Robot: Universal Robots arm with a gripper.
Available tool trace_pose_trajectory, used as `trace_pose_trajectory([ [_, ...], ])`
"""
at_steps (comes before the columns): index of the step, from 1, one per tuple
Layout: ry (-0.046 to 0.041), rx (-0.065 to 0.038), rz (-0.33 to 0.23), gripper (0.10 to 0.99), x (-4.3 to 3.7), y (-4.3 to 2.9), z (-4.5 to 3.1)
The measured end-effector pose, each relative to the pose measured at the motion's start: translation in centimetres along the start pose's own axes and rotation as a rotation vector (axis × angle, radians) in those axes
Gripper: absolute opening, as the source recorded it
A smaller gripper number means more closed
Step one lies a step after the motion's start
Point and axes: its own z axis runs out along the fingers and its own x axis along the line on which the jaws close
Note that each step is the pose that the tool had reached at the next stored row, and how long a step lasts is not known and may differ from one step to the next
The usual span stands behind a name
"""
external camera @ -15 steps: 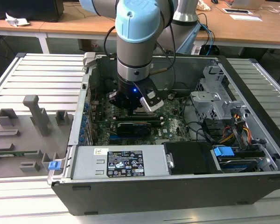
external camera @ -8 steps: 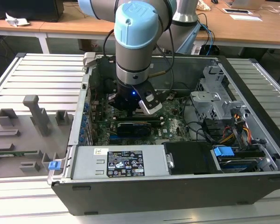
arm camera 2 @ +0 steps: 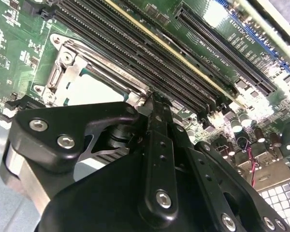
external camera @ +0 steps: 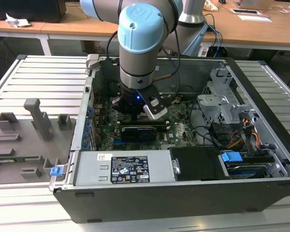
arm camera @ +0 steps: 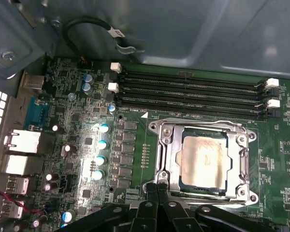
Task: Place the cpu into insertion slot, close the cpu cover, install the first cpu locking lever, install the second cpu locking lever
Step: 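Install the second cpu locking lever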
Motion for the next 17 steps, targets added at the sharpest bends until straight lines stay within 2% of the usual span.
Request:
trace_pose_trajectory([
  [10,-0.0012,-0.017,-0.002,0.106,0.19,-0.1,0.51],
  [17,-0.0015,-0.019,-0.002,0.106,0.3,-0.1,0.24],
])
